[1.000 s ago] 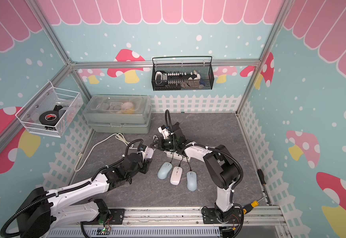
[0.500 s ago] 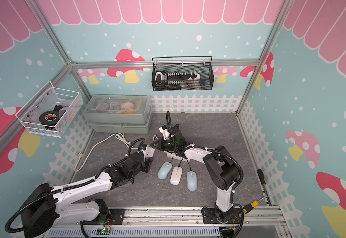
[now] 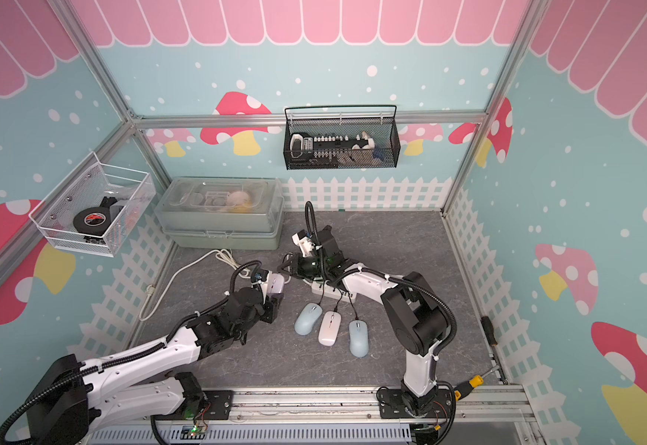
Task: Unplug the wireless mouse
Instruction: Remove the power cord from the mouse.
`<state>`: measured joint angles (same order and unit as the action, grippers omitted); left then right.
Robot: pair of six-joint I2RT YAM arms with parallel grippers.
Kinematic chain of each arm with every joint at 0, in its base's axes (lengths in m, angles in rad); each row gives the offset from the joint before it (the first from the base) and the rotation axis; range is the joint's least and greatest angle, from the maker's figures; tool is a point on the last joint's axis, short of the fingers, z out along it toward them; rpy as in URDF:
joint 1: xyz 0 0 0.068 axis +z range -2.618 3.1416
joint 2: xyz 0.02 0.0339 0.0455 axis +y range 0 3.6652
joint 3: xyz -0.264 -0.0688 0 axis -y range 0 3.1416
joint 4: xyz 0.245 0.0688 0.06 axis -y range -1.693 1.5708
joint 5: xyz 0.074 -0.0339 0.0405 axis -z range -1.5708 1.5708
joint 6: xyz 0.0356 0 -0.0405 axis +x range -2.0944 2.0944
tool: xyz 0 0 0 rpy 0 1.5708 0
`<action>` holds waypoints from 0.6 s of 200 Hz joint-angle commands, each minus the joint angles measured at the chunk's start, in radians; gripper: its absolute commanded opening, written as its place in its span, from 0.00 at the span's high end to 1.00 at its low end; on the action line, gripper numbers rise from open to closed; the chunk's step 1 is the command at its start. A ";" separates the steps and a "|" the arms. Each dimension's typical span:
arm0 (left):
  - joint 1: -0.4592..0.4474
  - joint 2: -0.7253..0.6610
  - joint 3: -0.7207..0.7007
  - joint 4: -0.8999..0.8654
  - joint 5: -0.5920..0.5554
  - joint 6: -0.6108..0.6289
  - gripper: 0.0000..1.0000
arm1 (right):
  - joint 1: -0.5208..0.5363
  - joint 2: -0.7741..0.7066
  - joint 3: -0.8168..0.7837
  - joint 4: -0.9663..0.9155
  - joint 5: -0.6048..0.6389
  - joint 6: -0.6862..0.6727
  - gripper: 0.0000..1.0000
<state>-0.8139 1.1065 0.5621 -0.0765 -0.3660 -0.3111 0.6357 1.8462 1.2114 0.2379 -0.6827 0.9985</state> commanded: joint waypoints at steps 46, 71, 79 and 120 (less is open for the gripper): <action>-0.039 -0.014 -0.034 -0.148 0.095 -0.040 0.73 | -0.087 0.044 0.080 0.071 0.086 -0.007 1.00; -0.051 -0.016 -0.033 -0.183 0.094 -0.073 0.73 | -0.100 0.045 0.083 0.072 0.091 -0.001 1.00; -0.058 -0.020 -0.034 -0.191 0.095 -0.084 0.73 | -0.102 0.045 0.083 0.073 0.091 0.000 1.00; -0.074 -0.010 -0.015 -0.277 0.088 -0.142 0.74 | -0.108 0.045 0.088 0.081 0.097 0.012 1.00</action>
<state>-0.8425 1.0981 0.5587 -0.1253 -0.3569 -0.3939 0.6151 1.8809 1.2377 0.1734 -0.7784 1.0039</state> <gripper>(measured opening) 0.553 0.052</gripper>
